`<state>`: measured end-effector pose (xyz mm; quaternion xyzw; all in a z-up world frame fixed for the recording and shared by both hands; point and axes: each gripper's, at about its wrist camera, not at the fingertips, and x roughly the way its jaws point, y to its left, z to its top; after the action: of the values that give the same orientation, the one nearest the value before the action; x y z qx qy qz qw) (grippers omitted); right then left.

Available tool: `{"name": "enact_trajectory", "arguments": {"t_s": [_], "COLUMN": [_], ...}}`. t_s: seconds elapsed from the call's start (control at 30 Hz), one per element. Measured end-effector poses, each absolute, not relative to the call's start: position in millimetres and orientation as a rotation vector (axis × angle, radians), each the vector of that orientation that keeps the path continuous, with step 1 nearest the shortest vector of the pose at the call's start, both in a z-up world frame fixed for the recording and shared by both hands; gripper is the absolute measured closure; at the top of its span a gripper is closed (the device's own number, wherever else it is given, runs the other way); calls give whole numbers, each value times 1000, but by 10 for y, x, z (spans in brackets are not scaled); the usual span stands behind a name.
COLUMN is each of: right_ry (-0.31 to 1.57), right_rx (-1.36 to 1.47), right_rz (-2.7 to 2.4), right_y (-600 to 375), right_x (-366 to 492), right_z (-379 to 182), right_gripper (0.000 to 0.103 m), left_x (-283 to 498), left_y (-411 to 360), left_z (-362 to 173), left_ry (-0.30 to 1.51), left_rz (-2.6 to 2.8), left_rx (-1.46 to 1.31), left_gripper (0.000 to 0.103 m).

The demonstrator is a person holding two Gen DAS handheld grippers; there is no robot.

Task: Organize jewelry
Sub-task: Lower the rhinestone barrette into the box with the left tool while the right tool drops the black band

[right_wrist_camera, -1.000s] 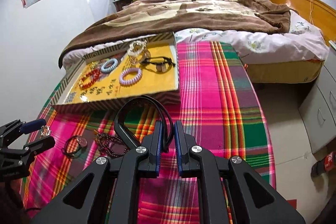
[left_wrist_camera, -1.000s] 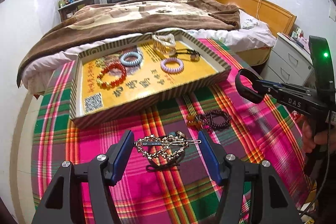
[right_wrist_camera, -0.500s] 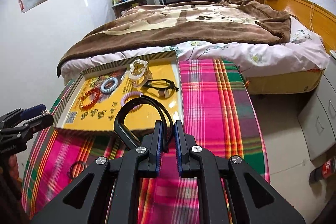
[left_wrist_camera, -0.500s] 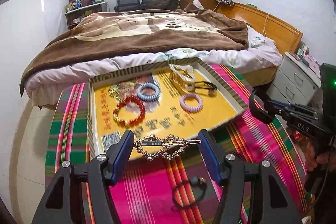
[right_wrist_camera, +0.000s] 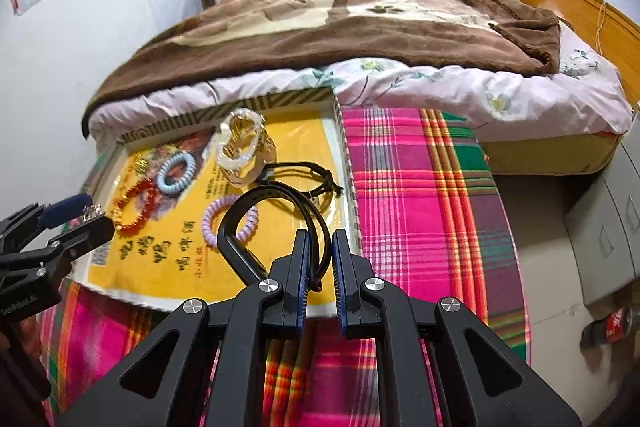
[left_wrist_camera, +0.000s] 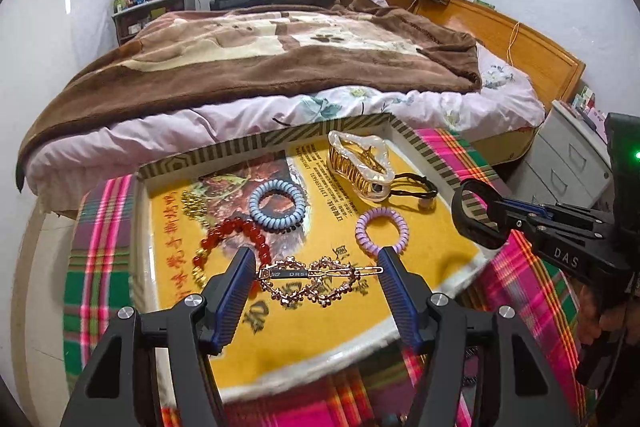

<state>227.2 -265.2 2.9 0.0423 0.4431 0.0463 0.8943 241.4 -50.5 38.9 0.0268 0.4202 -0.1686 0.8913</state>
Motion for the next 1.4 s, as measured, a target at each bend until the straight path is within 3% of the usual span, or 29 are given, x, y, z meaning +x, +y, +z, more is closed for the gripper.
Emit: {"name": "enact_trajectory", "arguments": {"t_s": [0.43,1.23,1.4], "right_ry": [1005,1019,1016], "right_rx": [56,52,63], "right_rz": [77,82,81], "right_y": [-2605,-2539,-2547], "right_x": [2478,2551,2545], "right_z": [-243,-313,-314], "right_gripper": [92,91,91], "left_x": [2741,2849,2852], "left_y": [-770,-861,-860], "left_z": [-23,-234,-237], "left_ry": [935,992,997], "left_rz": [-362,-356,-351], "left_rx": [121,145,144], "left_gripper": [40,40,35]}}
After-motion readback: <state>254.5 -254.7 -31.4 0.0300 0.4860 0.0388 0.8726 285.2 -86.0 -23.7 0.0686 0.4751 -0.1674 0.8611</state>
